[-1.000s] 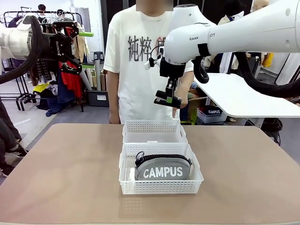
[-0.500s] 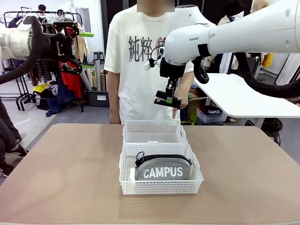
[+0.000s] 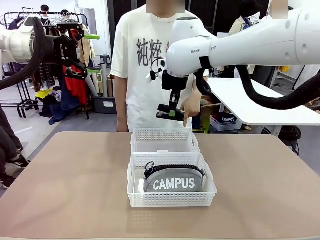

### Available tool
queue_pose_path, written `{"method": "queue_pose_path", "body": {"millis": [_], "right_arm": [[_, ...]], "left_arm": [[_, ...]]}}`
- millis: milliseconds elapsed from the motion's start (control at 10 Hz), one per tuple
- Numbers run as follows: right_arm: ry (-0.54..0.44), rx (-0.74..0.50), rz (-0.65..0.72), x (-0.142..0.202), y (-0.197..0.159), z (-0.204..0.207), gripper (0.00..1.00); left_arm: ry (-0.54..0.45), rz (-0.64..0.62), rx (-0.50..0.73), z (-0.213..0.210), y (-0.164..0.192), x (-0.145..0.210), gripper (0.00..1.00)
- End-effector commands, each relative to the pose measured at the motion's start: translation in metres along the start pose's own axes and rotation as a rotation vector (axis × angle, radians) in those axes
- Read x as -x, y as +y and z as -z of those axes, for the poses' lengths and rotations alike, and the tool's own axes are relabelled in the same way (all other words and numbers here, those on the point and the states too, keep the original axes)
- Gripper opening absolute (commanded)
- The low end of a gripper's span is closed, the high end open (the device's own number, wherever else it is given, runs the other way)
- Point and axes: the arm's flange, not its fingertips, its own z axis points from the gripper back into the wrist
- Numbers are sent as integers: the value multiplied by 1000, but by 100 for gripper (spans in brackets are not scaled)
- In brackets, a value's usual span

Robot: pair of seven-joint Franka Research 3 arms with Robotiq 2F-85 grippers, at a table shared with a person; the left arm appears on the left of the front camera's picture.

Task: Distribute items into two baskets.
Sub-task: Place the picked Stapler into the Organizing basket as instructed by the person.

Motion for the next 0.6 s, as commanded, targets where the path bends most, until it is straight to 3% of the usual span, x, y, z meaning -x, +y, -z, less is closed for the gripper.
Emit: {"method": "queue_pose_path", "body": {"millis": [0,500], "right_arm": [[-13,23,-89,-12,-9,3,0],[27,-32,-254,-34,-4,68,0]], "left_arm": [[-3,-7,16,0,-3,0,100],[-3,-7,16,0,-3,0,100]]}}
